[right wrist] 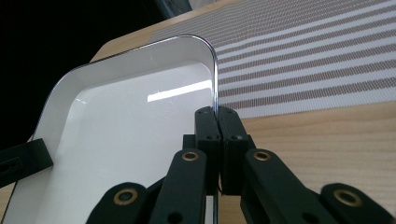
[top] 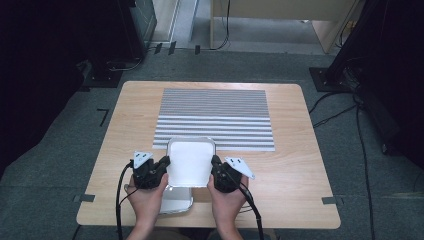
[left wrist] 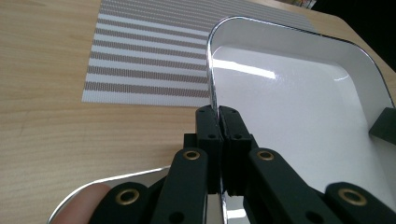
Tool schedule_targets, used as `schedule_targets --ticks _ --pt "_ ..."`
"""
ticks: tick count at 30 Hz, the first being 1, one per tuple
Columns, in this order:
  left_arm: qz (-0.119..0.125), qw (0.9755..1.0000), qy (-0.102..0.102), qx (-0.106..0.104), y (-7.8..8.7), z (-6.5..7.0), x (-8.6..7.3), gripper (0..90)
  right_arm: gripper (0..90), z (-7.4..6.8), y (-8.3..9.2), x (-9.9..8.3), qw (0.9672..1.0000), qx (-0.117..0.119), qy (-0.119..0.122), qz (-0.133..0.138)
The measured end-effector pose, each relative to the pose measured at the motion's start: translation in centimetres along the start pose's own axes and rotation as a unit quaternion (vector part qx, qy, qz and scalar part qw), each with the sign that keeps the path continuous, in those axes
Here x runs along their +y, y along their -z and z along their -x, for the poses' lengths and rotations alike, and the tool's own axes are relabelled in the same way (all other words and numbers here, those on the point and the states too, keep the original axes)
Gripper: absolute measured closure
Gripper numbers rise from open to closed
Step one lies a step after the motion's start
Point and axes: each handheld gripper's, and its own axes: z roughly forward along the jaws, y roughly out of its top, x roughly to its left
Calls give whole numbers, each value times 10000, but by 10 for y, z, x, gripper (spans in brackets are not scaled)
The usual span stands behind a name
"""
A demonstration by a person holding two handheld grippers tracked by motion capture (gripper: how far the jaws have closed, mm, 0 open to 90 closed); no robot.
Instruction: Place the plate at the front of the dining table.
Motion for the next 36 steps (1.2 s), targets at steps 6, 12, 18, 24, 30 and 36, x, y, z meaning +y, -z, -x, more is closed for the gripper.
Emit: schedule_targets --ticks 6,12,18,24,30,36 --pt "44 10000 -64 -30 -7 3 12 891 897 6 -8 16 10000 67 -26 -51" --pt "129 9999 -82 -64 -19 6 25 896 897 9 -15 27 9999 62 -83 -40" --pt "188 9997 -99 -101 -28 12 42 897 897 14 -21 46 10000 74 -50 -6" --pt "198 9997 -69 -115 -35 12 51 897 897 15 -29 60 10000 85 18 -12" --pt "114 9998 19 -173 -51 10 60 896 897 19 -41 71 9999 16 65 -91" --pt "54 9997 35 -215 -66 13 68 896 898 27 -52 82 9998 -21 63 -168"
